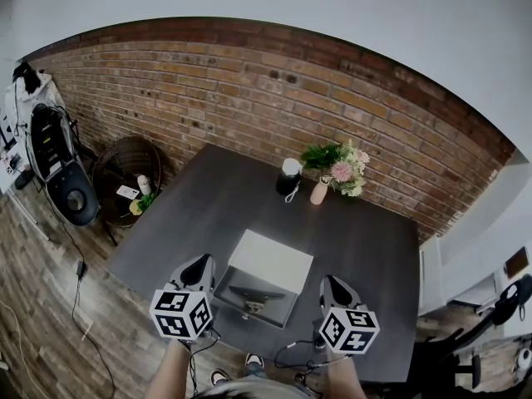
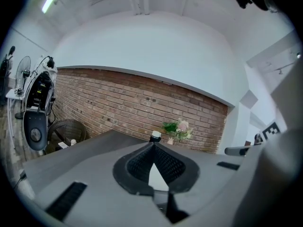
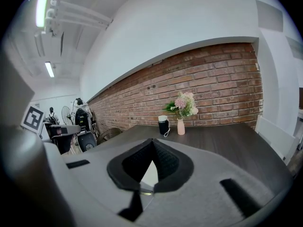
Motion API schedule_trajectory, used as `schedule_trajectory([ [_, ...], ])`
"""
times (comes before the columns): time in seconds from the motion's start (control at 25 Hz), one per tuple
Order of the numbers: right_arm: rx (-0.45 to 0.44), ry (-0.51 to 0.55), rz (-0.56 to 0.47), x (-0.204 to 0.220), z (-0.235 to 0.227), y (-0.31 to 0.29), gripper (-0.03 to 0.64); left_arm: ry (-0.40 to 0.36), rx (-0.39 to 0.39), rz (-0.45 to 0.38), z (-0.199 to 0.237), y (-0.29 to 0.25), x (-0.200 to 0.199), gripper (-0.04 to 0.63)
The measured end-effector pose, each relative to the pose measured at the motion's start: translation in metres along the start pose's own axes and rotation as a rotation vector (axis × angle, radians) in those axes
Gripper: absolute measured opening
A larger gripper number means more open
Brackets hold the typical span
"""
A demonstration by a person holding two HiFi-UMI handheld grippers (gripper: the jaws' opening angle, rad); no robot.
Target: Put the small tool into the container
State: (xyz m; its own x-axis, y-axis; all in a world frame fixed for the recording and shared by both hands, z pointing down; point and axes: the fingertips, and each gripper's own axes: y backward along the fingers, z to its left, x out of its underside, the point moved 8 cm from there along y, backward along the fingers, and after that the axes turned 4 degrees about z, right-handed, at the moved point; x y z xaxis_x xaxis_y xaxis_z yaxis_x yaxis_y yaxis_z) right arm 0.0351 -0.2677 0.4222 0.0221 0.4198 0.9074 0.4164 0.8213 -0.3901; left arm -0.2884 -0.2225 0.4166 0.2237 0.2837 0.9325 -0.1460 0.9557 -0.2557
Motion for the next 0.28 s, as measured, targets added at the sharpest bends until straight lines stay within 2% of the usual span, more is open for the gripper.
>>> schedule_trajectory([
  [0.28, 0.000, -0.016, -0.006, -0.0001, -0.0031, 0.0004, 0.000, 0.000, 0.017, -0.004, 0.0020, -0.0029, -0.0004, 0.005],
])
